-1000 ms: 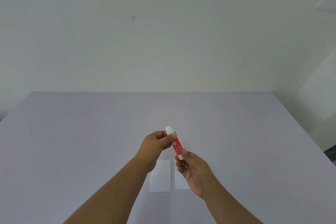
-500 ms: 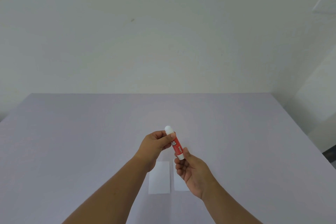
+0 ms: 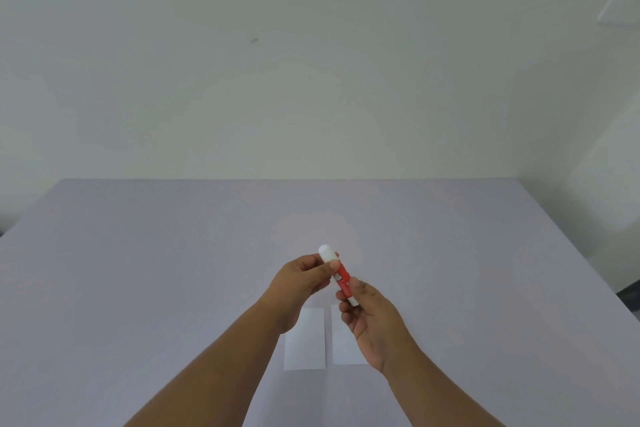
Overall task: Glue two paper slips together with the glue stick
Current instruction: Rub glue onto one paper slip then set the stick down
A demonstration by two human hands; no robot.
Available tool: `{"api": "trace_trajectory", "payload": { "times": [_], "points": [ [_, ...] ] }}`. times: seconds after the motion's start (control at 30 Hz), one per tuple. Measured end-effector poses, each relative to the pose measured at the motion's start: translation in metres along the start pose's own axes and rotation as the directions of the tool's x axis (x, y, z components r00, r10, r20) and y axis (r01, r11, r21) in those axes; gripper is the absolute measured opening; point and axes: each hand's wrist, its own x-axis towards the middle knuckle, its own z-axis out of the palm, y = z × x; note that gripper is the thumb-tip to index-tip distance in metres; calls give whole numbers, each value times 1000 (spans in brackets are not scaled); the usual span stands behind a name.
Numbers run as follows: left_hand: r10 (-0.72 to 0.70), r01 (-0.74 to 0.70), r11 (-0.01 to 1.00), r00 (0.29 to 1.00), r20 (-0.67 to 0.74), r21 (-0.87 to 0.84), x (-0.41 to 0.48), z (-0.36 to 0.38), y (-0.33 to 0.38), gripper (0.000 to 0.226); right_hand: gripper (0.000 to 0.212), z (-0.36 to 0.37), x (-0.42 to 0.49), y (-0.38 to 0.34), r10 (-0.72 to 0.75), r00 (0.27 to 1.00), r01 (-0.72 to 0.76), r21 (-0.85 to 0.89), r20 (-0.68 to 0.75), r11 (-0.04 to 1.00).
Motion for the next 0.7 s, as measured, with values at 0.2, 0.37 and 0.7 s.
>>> {"api": "trace_trajectory", "payload": {
  "times": [0.2, 0.37, 0.7],
  "points": [
    [-13, 105, 848, 984, -177, 520, -3, -38, -23, 21, 15, -23, 7, -3, -52, 995, 37, -166, -84, 985],
    [-40, 105, 478, 994, -98, 872, -3, -66, -75, 52, 9, -31, 12, 12, -103, 990, 35, -557, -91, 830],
    [-31, 44, 279, 999, -37, 959, -3, -74, -109, 92, 21, -27, 26, 43, -278, 936, 276, -940, 215, 202]
  ]
}}
